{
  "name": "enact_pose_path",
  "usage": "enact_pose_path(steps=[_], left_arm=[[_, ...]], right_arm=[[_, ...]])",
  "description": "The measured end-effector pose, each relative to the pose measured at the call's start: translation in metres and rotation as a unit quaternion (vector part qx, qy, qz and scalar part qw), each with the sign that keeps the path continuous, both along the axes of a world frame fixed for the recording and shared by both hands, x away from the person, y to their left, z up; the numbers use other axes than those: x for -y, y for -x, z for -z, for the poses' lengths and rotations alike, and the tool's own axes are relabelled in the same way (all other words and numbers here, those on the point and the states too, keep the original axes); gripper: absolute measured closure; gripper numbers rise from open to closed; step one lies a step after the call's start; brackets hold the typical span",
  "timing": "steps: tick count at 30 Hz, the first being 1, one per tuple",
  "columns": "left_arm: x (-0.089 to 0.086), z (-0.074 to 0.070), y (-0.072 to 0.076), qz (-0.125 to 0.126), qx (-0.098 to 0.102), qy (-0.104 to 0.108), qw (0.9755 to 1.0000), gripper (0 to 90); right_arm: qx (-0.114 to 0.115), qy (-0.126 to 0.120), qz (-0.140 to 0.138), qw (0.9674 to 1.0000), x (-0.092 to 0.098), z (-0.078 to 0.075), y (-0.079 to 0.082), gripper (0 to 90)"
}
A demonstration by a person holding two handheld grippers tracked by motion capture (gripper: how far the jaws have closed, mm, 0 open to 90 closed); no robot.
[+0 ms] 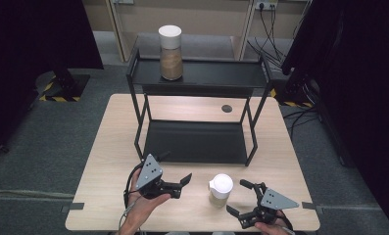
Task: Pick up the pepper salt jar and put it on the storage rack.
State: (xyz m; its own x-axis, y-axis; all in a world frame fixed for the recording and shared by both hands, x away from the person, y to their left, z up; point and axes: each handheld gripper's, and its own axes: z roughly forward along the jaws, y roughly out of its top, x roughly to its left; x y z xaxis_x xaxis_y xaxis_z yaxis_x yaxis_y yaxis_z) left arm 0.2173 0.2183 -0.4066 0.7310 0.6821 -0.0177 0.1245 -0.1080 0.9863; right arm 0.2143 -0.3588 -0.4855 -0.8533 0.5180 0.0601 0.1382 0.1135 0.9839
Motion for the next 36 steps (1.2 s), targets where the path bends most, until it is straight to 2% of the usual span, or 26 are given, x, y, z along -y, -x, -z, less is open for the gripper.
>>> enact_pose_path(steps=[10, 17, 27, 36], left_arm=[[0.003, 0.021, 0.003, 0.011, 0.001, -0.003, 0.9999, 3.7], [0.000, 0.037, 0.007, 0.015, -0.004, 0.007, 0.9998, 3.7], [-0.001, 0.057, 0.013, 0.014, -0.007, 0.007, 0.9998, 3.7], [0.000, 0.066, 0.015, 0.017, -0.006, 0.006, 0.9998, 3.8]], right_arm=[[0.001, -0.001, 0.002, 1.0000, 0.001, 0.000, 0.001, 0.9], [0.000, -0.002, 0.005, 1.0000, 0.000, 0.000, 0.001, 1.0], [0.001, -0.003, 0.005, 1.0000, 0.000, 0.000, 0.002, 1.0], [0.001, -0.003, 0.005, 1.0000, 0.000, 0.000, 0.002, 1.0]])
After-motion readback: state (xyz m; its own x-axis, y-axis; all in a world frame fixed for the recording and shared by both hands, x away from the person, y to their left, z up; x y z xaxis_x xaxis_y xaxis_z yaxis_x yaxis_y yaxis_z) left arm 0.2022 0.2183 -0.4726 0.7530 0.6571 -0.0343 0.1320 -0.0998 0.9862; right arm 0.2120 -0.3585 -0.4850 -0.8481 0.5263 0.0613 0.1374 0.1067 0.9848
